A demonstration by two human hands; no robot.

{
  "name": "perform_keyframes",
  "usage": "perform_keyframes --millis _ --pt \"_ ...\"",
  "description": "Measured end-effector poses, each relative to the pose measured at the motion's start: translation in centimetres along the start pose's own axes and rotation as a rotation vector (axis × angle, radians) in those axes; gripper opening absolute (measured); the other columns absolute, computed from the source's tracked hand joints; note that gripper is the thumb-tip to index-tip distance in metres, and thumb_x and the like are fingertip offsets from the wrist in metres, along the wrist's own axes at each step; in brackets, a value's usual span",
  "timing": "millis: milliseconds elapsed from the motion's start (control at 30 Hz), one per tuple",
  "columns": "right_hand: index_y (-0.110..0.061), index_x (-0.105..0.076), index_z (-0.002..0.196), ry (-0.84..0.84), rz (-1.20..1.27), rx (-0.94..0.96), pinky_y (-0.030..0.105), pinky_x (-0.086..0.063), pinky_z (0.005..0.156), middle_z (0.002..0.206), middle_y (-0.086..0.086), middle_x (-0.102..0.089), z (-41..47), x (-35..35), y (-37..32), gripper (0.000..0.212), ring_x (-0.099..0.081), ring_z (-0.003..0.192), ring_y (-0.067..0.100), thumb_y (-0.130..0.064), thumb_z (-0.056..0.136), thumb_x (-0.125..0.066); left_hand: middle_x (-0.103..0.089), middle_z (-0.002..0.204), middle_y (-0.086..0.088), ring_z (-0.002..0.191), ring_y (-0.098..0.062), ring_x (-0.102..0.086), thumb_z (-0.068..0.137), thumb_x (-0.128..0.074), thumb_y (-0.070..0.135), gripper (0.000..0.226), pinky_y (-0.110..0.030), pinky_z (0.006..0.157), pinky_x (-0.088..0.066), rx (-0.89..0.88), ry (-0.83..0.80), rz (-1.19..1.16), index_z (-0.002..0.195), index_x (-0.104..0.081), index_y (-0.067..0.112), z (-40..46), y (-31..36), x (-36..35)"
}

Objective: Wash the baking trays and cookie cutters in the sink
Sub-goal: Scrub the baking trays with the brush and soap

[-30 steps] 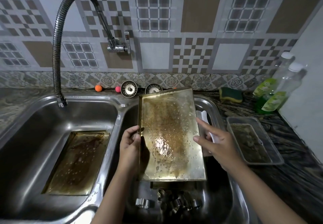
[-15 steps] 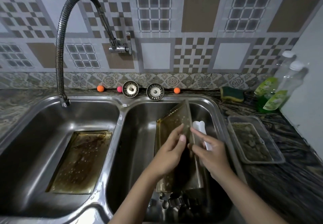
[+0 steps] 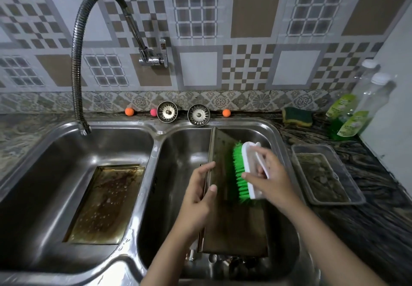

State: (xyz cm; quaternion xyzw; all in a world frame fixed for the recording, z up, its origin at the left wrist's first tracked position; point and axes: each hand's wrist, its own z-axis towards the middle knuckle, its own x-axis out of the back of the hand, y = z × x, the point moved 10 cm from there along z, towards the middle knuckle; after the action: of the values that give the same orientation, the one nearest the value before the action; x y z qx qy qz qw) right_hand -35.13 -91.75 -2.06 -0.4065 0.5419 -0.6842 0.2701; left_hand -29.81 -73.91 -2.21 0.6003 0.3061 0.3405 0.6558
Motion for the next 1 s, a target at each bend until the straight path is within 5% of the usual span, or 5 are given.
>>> perform_keyframes --millis 167,333,533,867,1000 --pt "-0.040 -0.050 0.118 0.125 -0.041 -0.061 0.027 -0.045 0.084 0.132 -0.008 -0.047 2.2 1.0 -1.2 0.060 -0.050 0.115 0.012 -0.013 0.070 -0.073 -0.050 0.139 0.009 0.135 -0.003 -0.039 0.086 -0.050 0.013 0.045 -0.018 0.109 -0.032 -0.013 0.003 -0.045 0.129 -0.047 0.024 -0.6 -0.7 -0.5" --pt "-0.042 -0.048 0.117 -0.075 -0.202 0.173 0.027 -0.048 0.062 0.103 -0.008 -0.058 -2.2 -4.0 -5.1 0.062 -0.055 0.075 0.009 -0.027 0.060 -0.063 -0.053 0.137 0.003 0.129 -0.013 -0.047 0.086 -0.053 0.012 0.050 -0.028 0.105 -0.041 -0.003 0.056 -0.117 0.134 -0.044 0.019 0.1 -0.4 1.3" --pt "-0.036 -0.046 0.109 0.219 -0.145 0.036 0.020 -0.043 0.064 0.118 -0.008 -0.048 2.5 1.4 -4.3 0.053 -0.054 0.099 0.013 -0.012 0.068 -0.069 -0.048 0.142 0.002 0.135 -0.015 -0.041 0.090 -0.051 0.017 0.049 -0.047 0.115 -0.027 -0.044 -0.041 -0.034 0.136 -0.043 0.030 -0.8 0.4 0.5" --pt "-0.030 -0.046 0.120 0.214 -0.330 0.003 0.020 -0.041 0.055 0.110 -0.003 -0.049 3.7 1.0 -5.0 0.057 -0.057 0.094 0.024 -0.022 0.069 -0.070 -0.050 0.140 0.000 0.131 -0.022 -0.045 0.088 -0.054 0.020 0.048 -0.059 0.110 -0.030 -0.051 -0.009 -0.070 0.134 -0.046 0.033 -0.5 -0.6 1.1" --pt "-0.041 -0.042 0.116 -0.003 -0.325 0.275 0.028 -0.046 0.060 0.101 -0.001 -0.059 -0.8 -5.4 -9.0 0.063 -0.057 0.080 0.018 -0.040 0.056 -0.060 -0.053 0.136 -0.002 0.127 -0.022 -0.049 0.085 -0.063 0.023 0.053 -0.042 0.106 -0.041 -0.087 0.076 -0.131 0.134 -0.043 0.021 0.4 0.4 2.5"
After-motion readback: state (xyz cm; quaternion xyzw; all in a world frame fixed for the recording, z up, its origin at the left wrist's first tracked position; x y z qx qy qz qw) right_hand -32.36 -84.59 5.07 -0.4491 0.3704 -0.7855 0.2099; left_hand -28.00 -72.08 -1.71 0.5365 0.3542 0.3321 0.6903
